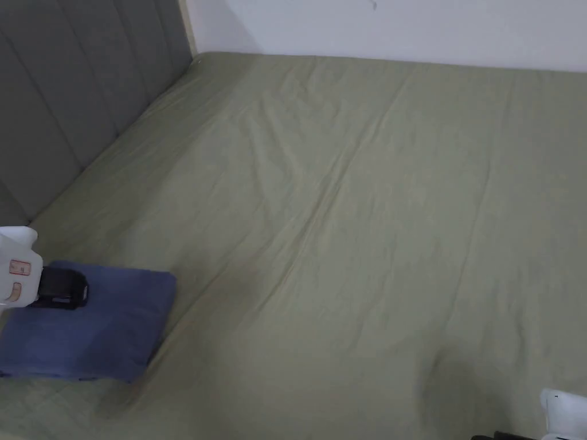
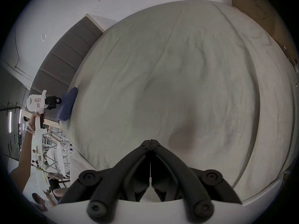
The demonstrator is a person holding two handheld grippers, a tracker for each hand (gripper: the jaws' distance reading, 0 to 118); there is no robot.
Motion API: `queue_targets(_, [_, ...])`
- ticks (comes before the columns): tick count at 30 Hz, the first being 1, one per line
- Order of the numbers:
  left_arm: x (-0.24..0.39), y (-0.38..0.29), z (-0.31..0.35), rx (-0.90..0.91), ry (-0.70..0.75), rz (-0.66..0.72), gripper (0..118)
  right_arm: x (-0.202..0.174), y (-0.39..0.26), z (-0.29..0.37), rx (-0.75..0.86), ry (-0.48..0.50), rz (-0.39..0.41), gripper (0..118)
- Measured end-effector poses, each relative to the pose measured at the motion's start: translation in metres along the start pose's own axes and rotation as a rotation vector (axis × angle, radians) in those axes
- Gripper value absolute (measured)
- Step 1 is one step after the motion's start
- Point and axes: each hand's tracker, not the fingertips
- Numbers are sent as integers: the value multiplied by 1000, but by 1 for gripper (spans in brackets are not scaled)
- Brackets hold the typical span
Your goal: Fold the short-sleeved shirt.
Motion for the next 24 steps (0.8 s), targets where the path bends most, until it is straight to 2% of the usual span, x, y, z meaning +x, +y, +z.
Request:
queue_targets(4, [8, -3, 10, 0, -49, 23, 111, 10, -3, 3, 5, -2, -16, 0])
queue_targets(6, [21, -9, 22, 16, -133, 28, 107, 15, -6, 8, 19, 2, -28, 0])
queue_targets(7, [30, -12, 29, 22, -181, 41, 81, 17, -7, 10, 24, 5, -35, 0])
queue_targets(9, [63, -27, 49, 22, -224, 51, 0, 22, -11, 14, 33, 4, -43, 0])
queue_targets(10, [77, -32, 59, 42, -216, 48, 0, 25, -13, 16, 37, 1, -43, 0])
queue_targets(15, [161, -69, 109, 96, -361, -32, 0, 39, -25, 29, 69, -23, -56, 0])
queue_targets(16, [158, -66, 102, 115, -369, -50, 0, 43, -28, 33, 77, -32, -56, 0])
queue_targets(21, [214, -96, 146, 218, -384, -72, 0, 55, -39, 57, 153, -28, -83, 0])
queue_targets(24, [247, -116, 174, 314, -389, -89, 0, 52, -37, 77, 241, -92, -25, 0])
